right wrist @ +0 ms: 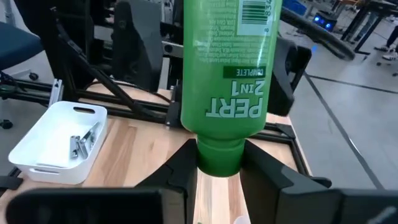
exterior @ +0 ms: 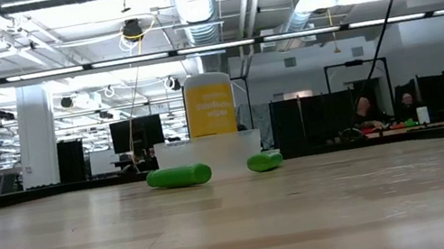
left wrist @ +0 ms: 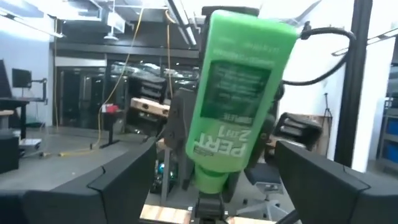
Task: Pick & Place Travel size toiletries
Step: Put the bottom right green shampoo into the transparent bin
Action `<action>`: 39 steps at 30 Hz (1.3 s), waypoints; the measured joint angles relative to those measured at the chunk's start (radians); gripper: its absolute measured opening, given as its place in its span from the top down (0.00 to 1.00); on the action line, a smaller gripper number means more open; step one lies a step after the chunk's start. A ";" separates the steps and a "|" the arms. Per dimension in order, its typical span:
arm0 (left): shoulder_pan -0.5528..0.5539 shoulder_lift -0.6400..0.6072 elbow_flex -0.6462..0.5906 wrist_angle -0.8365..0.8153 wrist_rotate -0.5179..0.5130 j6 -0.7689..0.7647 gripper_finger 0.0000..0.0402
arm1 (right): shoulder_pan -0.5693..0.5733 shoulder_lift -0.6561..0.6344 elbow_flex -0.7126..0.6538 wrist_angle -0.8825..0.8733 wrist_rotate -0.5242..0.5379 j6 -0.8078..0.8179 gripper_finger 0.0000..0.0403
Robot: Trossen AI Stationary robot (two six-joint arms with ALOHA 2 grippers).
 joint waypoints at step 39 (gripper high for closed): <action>0.073 0.027 0.000 0.120 0.190 -0.018 0.66 | -0.001 0.000 -0.010 0.000 -0.052 -0.007 0.75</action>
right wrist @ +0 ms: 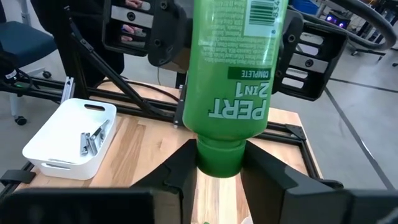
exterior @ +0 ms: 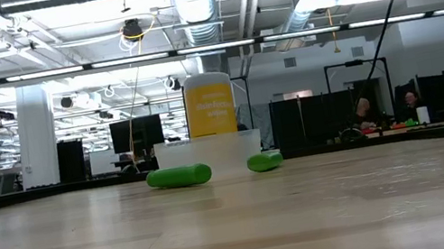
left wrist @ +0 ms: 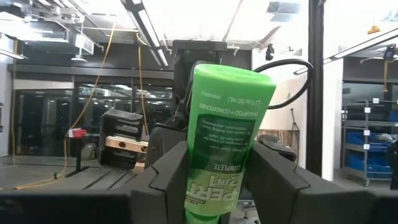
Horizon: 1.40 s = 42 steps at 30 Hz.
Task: Pick & Place Travel size toiletries
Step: Put the bottom right green shampoo into the transparent bin
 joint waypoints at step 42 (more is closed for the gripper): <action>0.029 -0.001 0.000 -0.018 0.077 -0.020 0.56 | -0.003 0.058 -0.001 0.023 -0.026 0.002 0.77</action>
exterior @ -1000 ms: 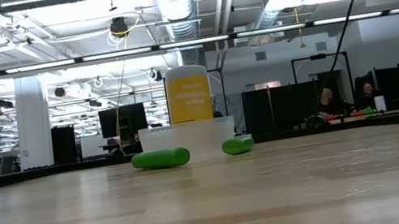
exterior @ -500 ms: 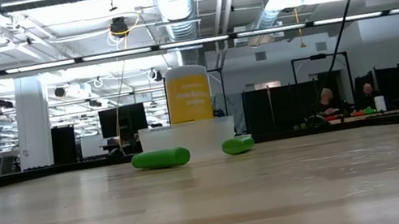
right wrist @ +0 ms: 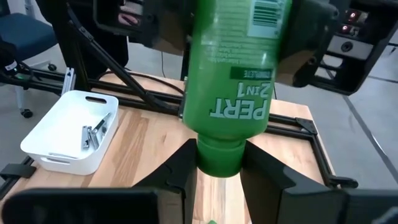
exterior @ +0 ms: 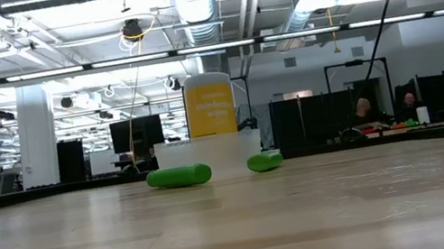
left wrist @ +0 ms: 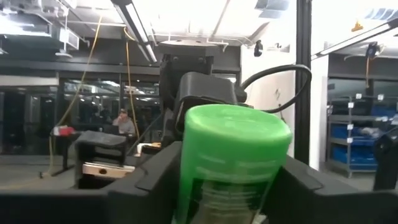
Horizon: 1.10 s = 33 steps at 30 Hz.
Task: Pick & Place Travel size toiletries
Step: Put the bottom right green shampoo into the transparent bin
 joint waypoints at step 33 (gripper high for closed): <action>0.117 0.024 0.000 -0.318 -0.264 0.119 0.66 | -0.003 -0.321 0.002 -0.307 0.159 0.149 0.40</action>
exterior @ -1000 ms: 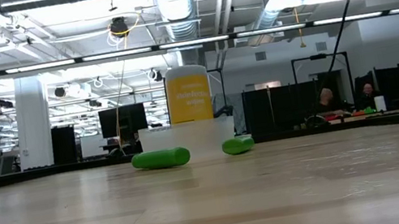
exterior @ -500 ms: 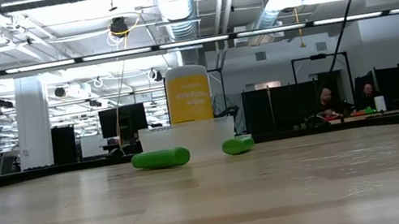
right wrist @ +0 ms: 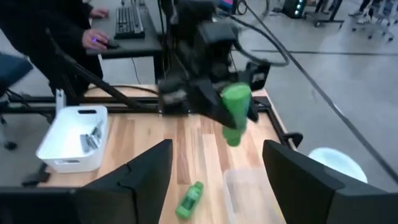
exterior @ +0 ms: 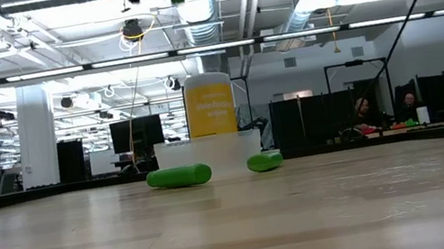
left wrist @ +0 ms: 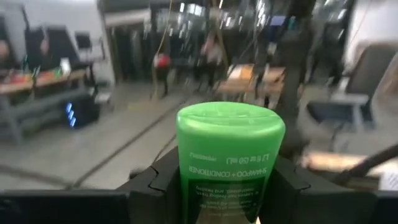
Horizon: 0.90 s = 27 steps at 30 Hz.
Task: Pick & Place Travel size toiletries
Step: Put the bottom right green shampoo into the transparent bin
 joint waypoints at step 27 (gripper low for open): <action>0.144 0.426 0.000 -0.195 -0.078 -0.317 0.64 | 0.065 -0.017 -0.001 -0.013 0.001 0.042 0.47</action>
